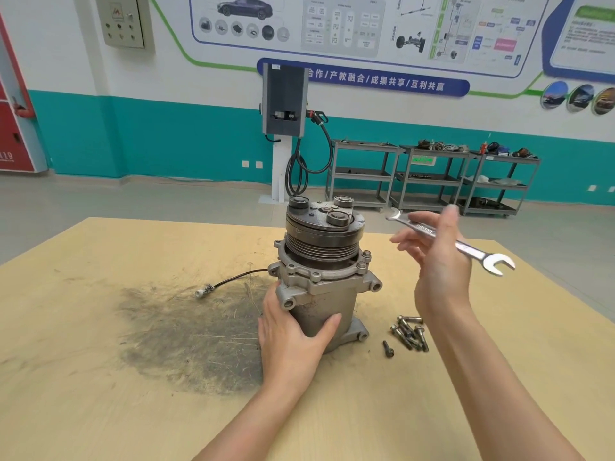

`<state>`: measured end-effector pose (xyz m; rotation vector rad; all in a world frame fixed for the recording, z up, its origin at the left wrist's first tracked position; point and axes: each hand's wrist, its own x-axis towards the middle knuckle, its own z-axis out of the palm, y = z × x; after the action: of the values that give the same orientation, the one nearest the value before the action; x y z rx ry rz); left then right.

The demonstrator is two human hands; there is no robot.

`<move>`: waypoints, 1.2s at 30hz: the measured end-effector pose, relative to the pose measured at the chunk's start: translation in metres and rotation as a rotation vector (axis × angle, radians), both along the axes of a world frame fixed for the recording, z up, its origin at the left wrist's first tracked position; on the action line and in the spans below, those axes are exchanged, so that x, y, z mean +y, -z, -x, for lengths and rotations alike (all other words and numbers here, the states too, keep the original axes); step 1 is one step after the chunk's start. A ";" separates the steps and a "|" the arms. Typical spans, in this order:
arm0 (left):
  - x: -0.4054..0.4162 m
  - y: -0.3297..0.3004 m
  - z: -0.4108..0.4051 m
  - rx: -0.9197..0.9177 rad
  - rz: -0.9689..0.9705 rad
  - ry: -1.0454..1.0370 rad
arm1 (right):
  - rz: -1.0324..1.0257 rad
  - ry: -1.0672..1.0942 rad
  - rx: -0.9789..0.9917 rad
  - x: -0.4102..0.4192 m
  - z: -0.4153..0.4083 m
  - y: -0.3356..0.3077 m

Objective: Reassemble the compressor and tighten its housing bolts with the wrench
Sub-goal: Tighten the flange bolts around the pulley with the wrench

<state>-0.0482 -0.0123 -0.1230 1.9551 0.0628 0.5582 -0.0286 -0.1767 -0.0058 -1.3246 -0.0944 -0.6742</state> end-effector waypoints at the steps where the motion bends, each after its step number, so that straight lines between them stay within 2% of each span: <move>1: 0.000 0.000 0.000 0.003 -0.001 0.002 | 0.003 -0.056 -0.005 -0.003 -0.001 -0.003; 5: 0.000 -0.001 0.000 0.006 -0.004 0.008 | -0.002 -0.387 -0.021 -0.014 -0.007 -0.003; 7: 0.000 -0.001 0.000 0.008 -0.011 0.005 | -0.061 -0.472 0.005 -0.016 -0.009 0.000; 13: 0.000 0.000 0.000 0.007 -0.011 0.008 | -0.146 -0.331 0.119 -0.018 -0.024 0.009; 30: 0.000 -0.001 0.001 -0.003 -0.008 0.000 | 0.028 -0.553 0.476 -0.004 -0.044 -0.003; 36: -0.001 -0.001 0.000 -0.007 -0.011 -0.004 | 0.010 -0.512 0.455 0.001 -0.043 0.001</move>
<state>-0.0485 -0.0129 -0.1218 1.9637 0.0589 0.5688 0.0140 -0.1755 -0.0069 -1.3611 -0.0637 0.0654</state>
